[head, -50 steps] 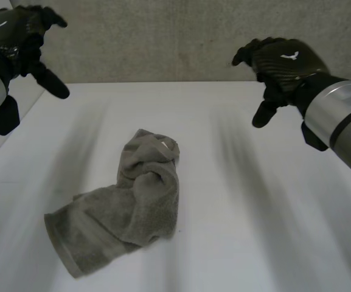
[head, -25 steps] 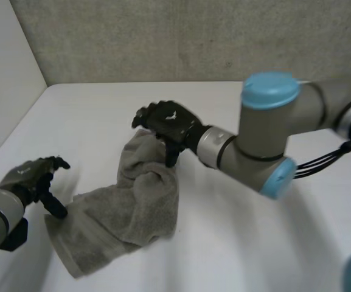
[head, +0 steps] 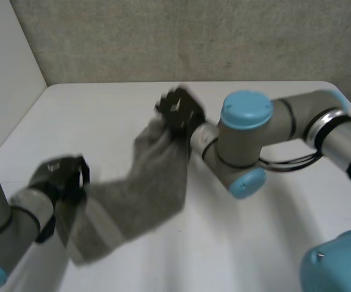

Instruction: Fold the towel.

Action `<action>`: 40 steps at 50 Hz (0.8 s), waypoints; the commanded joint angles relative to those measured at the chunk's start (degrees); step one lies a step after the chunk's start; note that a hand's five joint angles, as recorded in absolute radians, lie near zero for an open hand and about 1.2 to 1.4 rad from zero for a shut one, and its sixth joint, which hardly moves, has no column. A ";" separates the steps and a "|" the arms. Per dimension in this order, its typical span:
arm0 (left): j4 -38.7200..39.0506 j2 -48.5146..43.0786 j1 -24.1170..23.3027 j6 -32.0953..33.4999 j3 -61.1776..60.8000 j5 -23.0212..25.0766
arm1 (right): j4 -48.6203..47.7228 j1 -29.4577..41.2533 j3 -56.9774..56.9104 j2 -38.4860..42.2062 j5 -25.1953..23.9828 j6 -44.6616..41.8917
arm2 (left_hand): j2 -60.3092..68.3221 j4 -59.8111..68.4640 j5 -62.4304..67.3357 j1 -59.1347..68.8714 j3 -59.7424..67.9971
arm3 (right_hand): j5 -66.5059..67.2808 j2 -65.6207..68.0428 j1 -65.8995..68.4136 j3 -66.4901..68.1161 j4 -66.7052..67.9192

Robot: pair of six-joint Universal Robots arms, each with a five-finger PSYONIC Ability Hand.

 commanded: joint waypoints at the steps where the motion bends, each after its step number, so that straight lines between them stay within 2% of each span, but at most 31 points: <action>1: 1.06 5.42 -1.41 -0.09 12.95 -1.23 | -9.81 -0.83 8.70 -16.39 11.42 1.05 | 10.95 11.06 12.05 13.72 11.21 | 17.49 4.84 19.71 4.60 2.55; 2: 1.06 5.43 -1.42 -0.09 12.97 -1.24 | -9.81 -0.83 8.73 -16.43 11.42 1.06 | 10.95 11.06 12.05 13.72 11.21 | 17.49 4.84 19.71 4.60 2.55; 4: 1.24 5.96 -1.86 -0.27 15.52 -1.33 | -9.63 -1.18 14.68 -22.90 11.68 1.32 | 10.95 11.06 12.05 13.72 11.21 | 17.49 4.84 19.71 4.60 2.55; 7: 1.06 6.83 -2.91 -0.35 17.81 -1.59 | -9.11 -1.89 18.14 -26.01 11.95 1.32 | 10.95 11.06 12.05 13.72 11.21 | 17.49 4.84 19.71 4.60 2.55; 9: 1.23 8.15 -5.01 -0.18 16.67 -1.59 | -6.31 -3.90 25.22 -31.87 12.12 1.32 | 10.95 11.06 12.05 13.72 11.21 | 17.49 4.84 19.71 4.60 2.55; 10: 1.24 8.15 -5.02 -0.18 16.67 -1.59 | -6.29 -3.91 25.25 -31.90 12.13 1.32 | 10.95 11.06 12.05 13.72 11.21 | 17.49 4.84 19.71 4.60 2.55; 12: 1.32 8.50 -7.56 0.00 12.91 -1.24 | -0.09 -5.92 31.55 -36.54 12.21 0.79 | 10.95 11.06 12.05 13.72 11.21 | 17.49 4.84 19.71 4.60 2.55; 13: 1.32 8.50 -7.57 0.00 12.89 -1.24 | -0.05 -5.93 31.58 -36.56 12.21 0.79 | 10.95 11.06 12.05 13.72 11.21 | 17.49 4.84 19.71 4.60 2.55; 17: 1.32 7.45 -10.64 0.00 4.74 -0.80 | 12.39 -8.21 40.08 -38.41 11.07 1.93 | 10.95 11.06 12.05 13.72 11.21 | 17.49 4.84 19.71 4.60 2.55; 18: 1.32 7.45 -10.65 0.00 4.71 -0.80 | 12.43 -8.21 40.11 -38.41 11.07 1.93 | 10.95 11.06 12.05 13.72 11.21 | 17.49 4.84 19.71 4.60 2.55; 22: 0.97 1.50 -13.27 1.83 -1.25 -0.88 | 21.89 -8.65 47.73 -37.88 8.01 3.86 | 10.95 11.06 12.05 13.72 11.21 | 17.49 4.84 19.71 4.60 2.55; 23: 0.89 -0.35 -14.24 3.41 -2.31 -0.97 | 23.75 -9.18 49.67 -37.18 6.25 4.39 | 10.95 11.06 12.05 13.72 11.21 | 5.89 -6.76 8.11 -6.99 -9.04; 24: 0.88 -0.37 -14.25 3.43 -2.32 -0.97 | 23.77 -9.18 49.69 -37.18 6.24 4.40 | 10.95 11.06 12.05 13.72 11.21 | 5.77 -6.88 7.99 -7.11 -9.16; 25: 0.80 -1.85 -15.38 5.25 -2.93 -1.15 | 24.90 -10.05 50.73 -36.39 5.02 4.92 | 10.95 11.06 12.05 13.72 11.21 | -18.21 -30.86 -15.99 -31.09 -33.14; 26: 0.80 -1.87 -15.39 5.27 -2.93 -1.15 | 24.91 -10.06 50.74 -36.39 5.01 4.92 | 10.95 11.06 12.05 13.72 11.21 | -18.45 -31.10 -16.23 -31.33 -33.38; 27: 0.54 -2.82 -16.00 7.19 -3.20 -1.32 | 25.17 -11.45 51.61 -35.95 4.22 5.36 | 4.14 4.25 5.25 6.92 4.41 | -36.77 -49.42 -34.55 -49.65 -51.70; 28: 0.27 -3.27 -16.18 8.77 -3.29 -1.41 | 25.09 -13.12 52.23 -35.77 3.34 5.88 | -4.92 -4.81 -3.81 -2.14 -4.65 | -40.61 -53.27 -38.40 -53.50 -55.55; 29: 0.27 -3.27 -16.18 8.79 -3.29 -1.41 | 25.08 -13.14 52.24 -35.77 3.34 5.89 | -5.01 -4.90 -3.90 -2.23 -4.74 | -40.65 -53.30 -38.43 -53.54 -55.59; 31: -0.34 -3.45 -16.36 10.45 -3.37 -1.41 | 24.12 -15.76 52.50 -36.29 2.72 8.77 | -23.26 -23.15 -22.16 -20.49 -23.00 | -45.51 -58.16 -43.29 -58.39 -60.44; 37: -2.63 -0.64 -16.62 10.63 -2.58 -1.41 | 20.51 -17.27 52.41 -37.70 2.63 14.33 | -26.20 -26.09 -25.10 -23.43 -25.94 | -45.53 -58.18 -43.31 -58.42 -60.47; 40: -3.33 3.41 -16.62 10.63 -2.32 -1.41 | 18.67 -18.76 52.94 -41.75 2.46 17.40 | -30.74 -30.64 -29.64 -27.97 -30.48 | -45.36 -58.01 -43.15 -58.25 -60.30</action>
